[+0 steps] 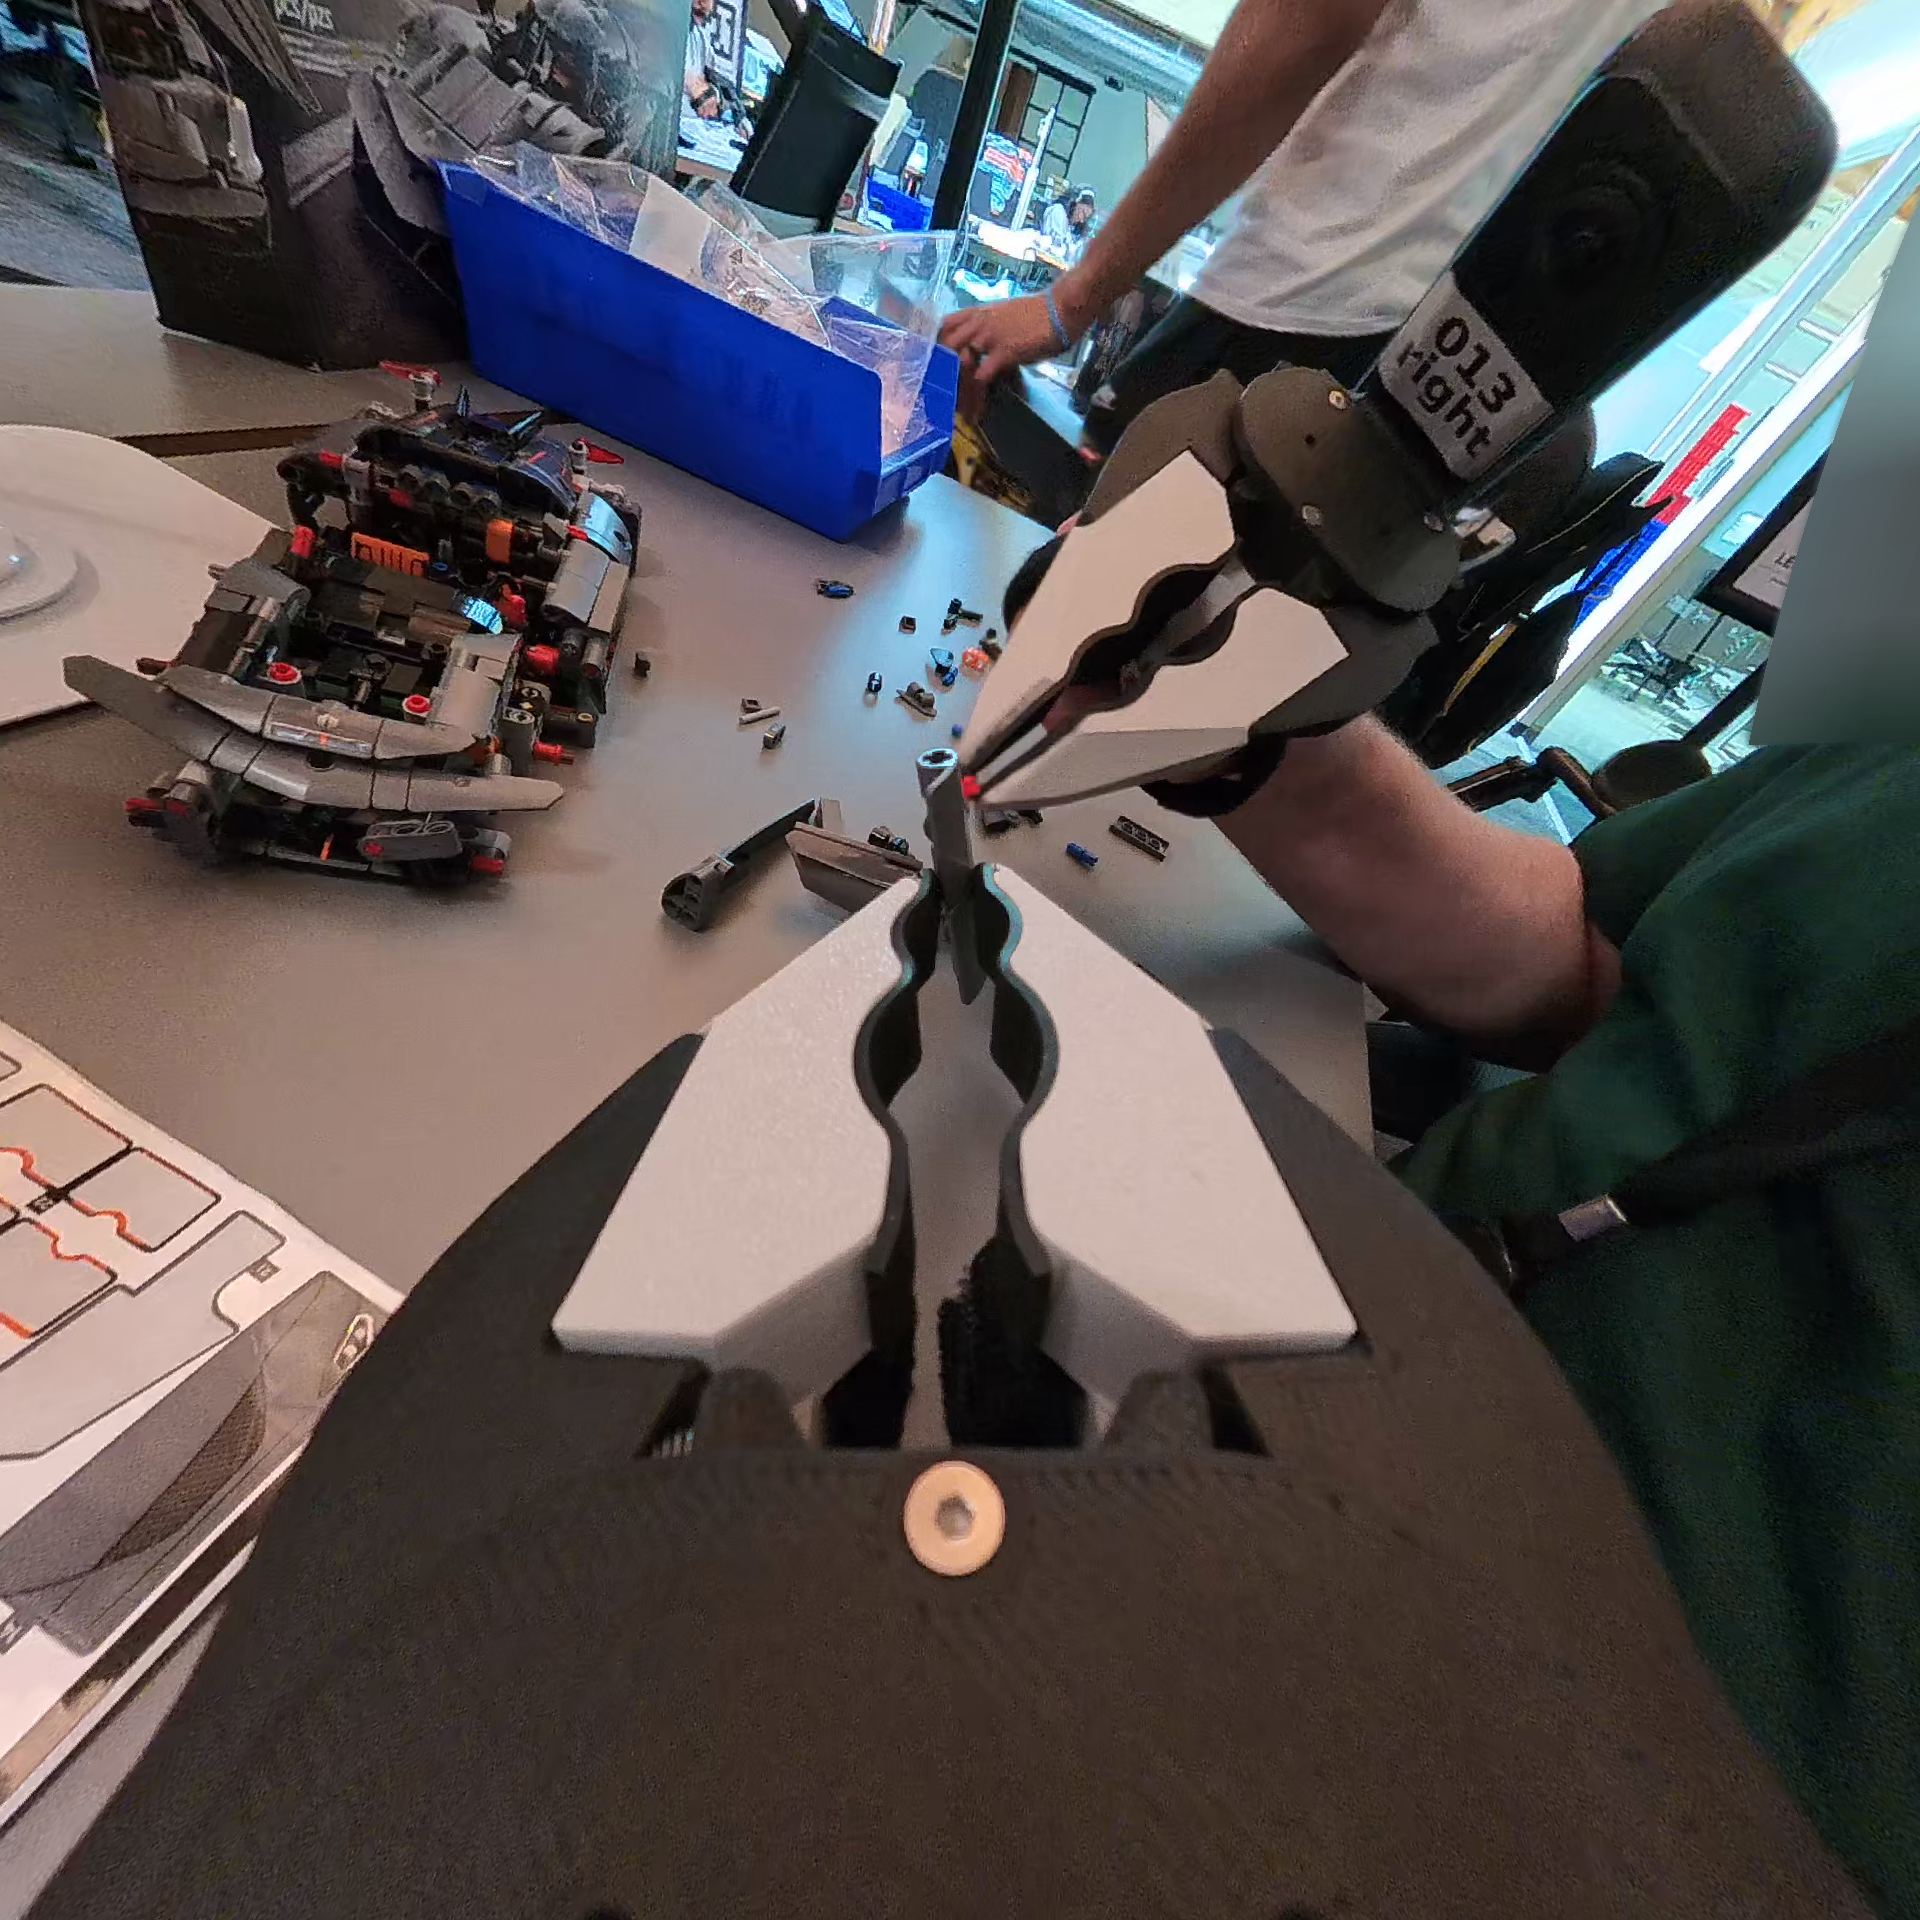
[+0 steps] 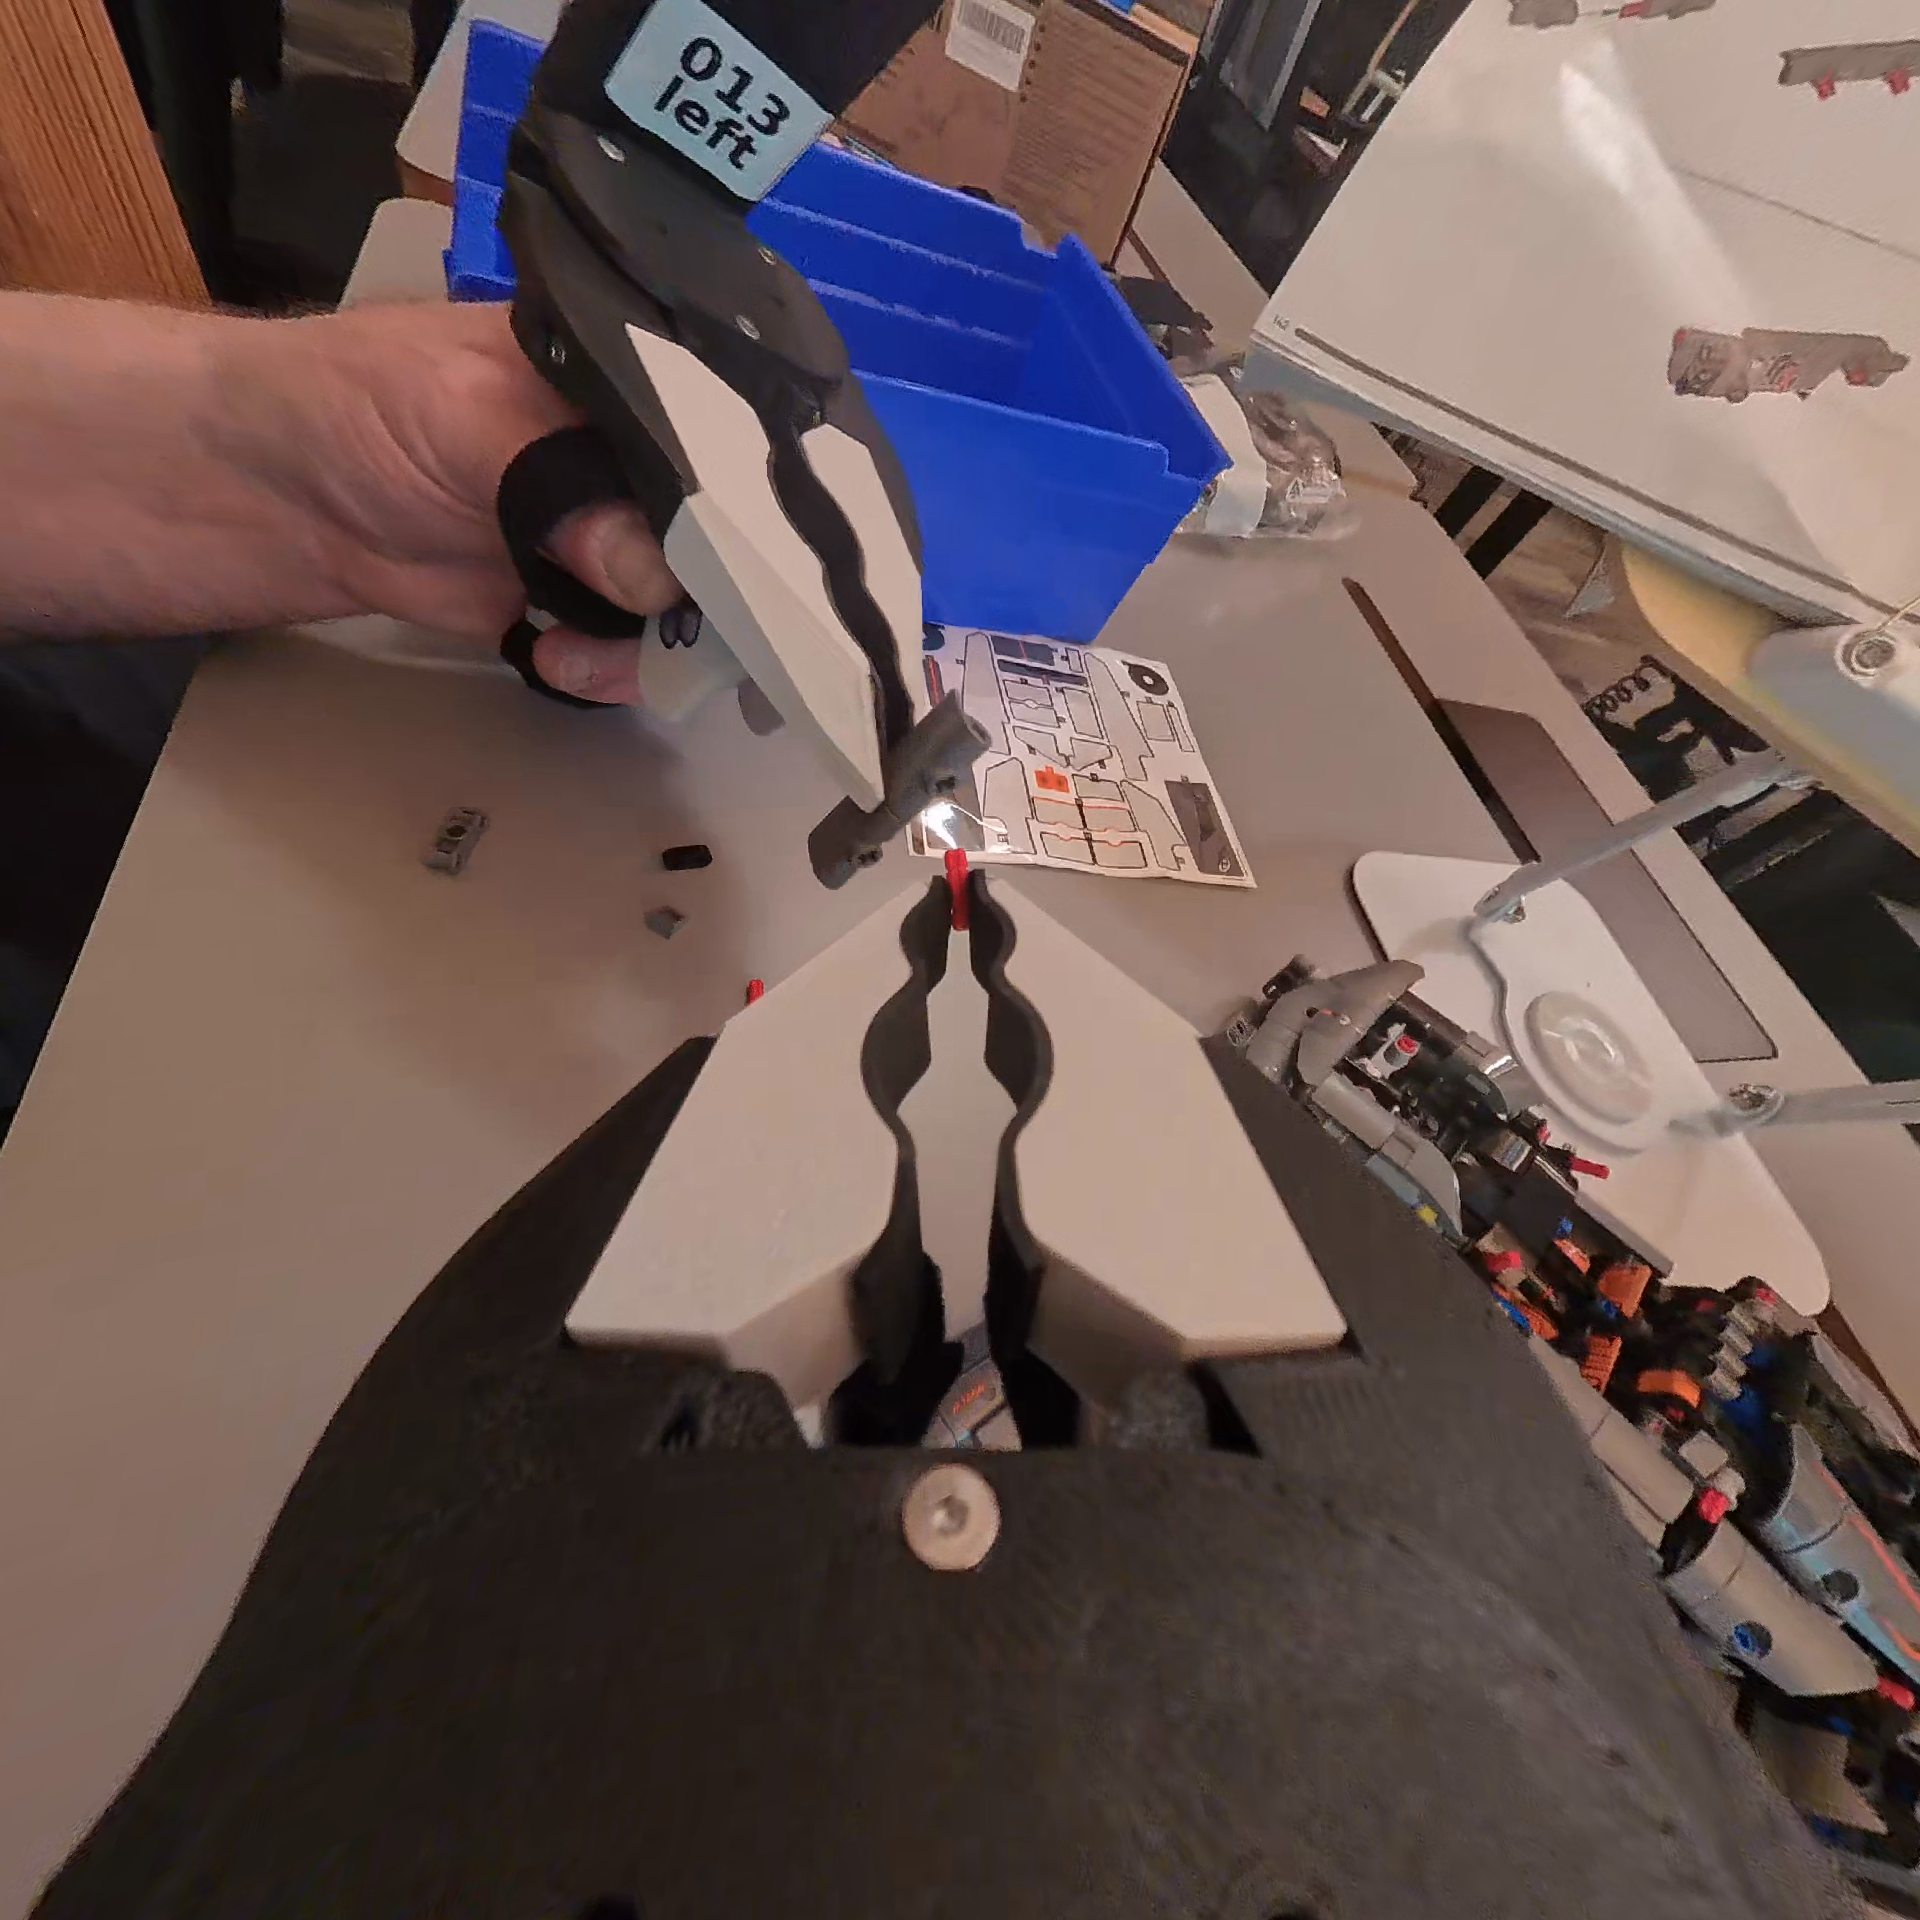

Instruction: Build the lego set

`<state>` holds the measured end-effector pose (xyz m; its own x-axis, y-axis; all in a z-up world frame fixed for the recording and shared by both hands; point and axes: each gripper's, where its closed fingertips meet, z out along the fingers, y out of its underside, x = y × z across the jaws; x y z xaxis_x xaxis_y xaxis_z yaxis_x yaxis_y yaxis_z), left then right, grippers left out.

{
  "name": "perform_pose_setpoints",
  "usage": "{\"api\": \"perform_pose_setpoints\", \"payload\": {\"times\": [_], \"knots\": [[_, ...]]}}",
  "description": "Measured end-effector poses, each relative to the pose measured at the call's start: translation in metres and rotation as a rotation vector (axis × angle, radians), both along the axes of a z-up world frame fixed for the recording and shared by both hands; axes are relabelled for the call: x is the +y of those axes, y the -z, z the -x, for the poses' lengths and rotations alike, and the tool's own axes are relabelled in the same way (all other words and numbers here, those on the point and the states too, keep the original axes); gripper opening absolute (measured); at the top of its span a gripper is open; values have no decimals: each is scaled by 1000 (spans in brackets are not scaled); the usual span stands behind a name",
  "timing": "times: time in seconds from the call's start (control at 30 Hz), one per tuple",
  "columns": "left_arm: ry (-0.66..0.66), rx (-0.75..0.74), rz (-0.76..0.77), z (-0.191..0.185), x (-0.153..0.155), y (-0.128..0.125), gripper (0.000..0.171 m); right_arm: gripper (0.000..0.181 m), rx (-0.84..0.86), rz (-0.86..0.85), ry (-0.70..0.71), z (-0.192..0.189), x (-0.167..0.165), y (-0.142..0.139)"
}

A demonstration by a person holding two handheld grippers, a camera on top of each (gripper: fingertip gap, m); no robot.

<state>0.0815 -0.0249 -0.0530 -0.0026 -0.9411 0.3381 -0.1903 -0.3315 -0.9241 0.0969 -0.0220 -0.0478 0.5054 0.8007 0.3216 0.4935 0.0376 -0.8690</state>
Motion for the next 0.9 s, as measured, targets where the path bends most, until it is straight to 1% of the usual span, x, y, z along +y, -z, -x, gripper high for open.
{"api": "perform_pose_setpoints", "payload": {"times": [0.23, 0.47, 0.73, 0.9], "knots": [[12, 24, -3, -4, -4, 5, 4, 1, -21, -29, -8, 4, -2, 3], [28, 41, -20, -9, -9, 10, 4, 1, -22, -20, -12, 5, -5, 6], [31, -22, 0, -10, -9, 3, 4, 1, 28, 1, -17, 0, -6, 4], [58, 6, -26, -12, -14, 4, 4, 1, 15, -14, -4, -4, -6, 4]]}}
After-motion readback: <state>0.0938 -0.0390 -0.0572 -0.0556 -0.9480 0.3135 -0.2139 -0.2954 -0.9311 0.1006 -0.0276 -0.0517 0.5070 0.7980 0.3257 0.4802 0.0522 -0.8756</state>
